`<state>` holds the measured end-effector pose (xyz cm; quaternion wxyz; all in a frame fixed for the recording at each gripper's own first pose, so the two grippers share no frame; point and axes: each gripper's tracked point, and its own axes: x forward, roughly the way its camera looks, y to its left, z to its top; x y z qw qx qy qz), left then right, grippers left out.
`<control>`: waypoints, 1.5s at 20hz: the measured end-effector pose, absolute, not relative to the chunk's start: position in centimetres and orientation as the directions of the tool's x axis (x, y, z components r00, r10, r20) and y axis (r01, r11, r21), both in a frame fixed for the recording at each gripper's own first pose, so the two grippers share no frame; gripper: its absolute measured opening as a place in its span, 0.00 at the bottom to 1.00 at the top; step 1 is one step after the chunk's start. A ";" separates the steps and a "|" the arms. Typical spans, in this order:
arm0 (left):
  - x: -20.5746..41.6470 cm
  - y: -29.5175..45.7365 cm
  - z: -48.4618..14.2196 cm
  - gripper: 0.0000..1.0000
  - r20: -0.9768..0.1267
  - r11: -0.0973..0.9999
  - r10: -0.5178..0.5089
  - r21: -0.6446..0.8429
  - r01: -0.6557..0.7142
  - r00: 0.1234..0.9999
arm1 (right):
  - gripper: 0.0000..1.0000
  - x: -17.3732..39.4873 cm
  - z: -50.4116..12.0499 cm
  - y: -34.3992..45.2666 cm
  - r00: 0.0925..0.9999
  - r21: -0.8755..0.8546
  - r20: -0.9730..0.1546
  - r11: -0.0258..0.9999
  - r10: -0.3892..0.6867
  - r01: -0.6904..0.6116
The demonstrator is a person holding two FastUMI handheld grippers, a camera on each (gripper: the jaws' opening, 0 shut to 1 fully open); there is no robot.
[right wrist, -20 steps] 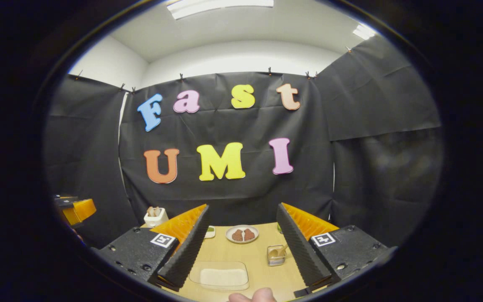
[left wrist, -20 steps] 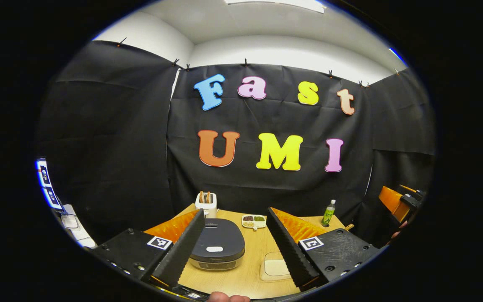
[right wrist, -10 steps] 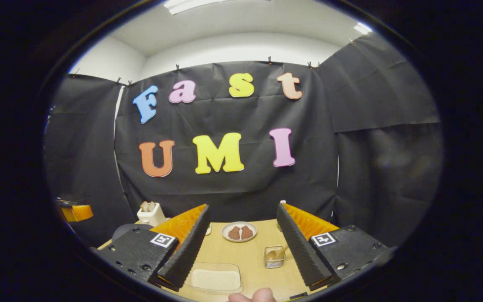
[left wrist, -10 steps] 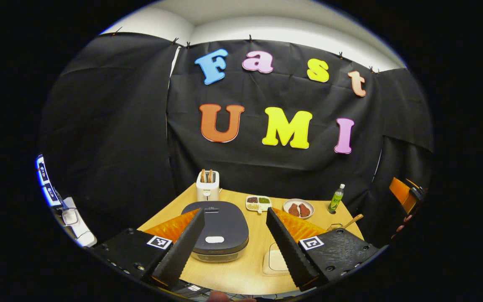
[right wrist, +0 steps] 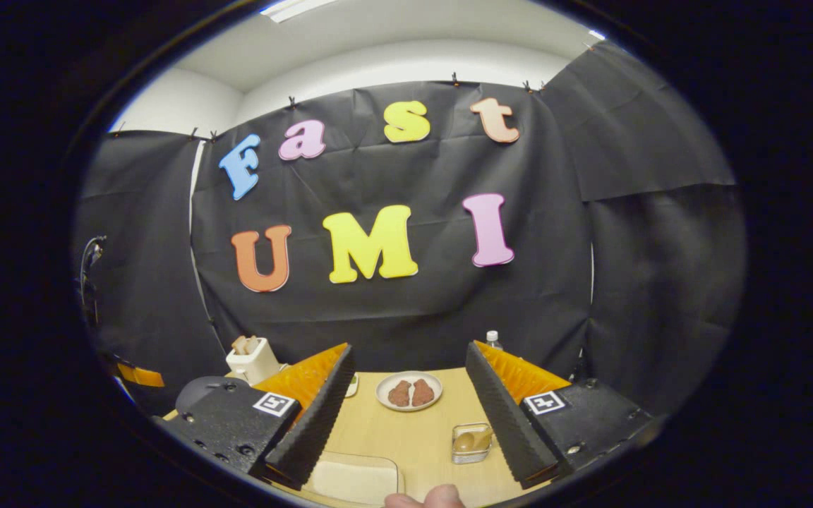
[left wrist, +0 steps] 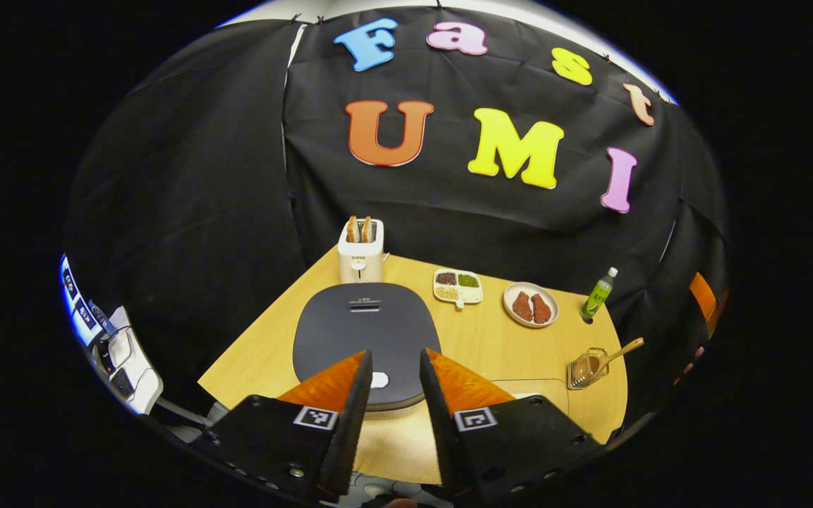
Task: Close the left gripper, press the button to open the rice cooker; take a wooden spoon from the chopstick holder with the right hand, scoop a spoonful of rice and pour it into the rice cooker, then put the wooden spoon back into the chopstick holder.
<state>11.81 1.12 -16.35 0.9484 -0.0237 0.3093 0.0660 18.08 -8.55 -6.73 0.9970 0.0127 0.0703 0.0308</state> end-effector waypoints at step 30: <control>14.5 4.6 -28.3 0.00 -0.830 0.968 0.029 -0.115 -0.221 0.557 | 1.00 16.4 -9.8 -13.2 0.977 0.000 -0.200 0.997 -0.073 0.075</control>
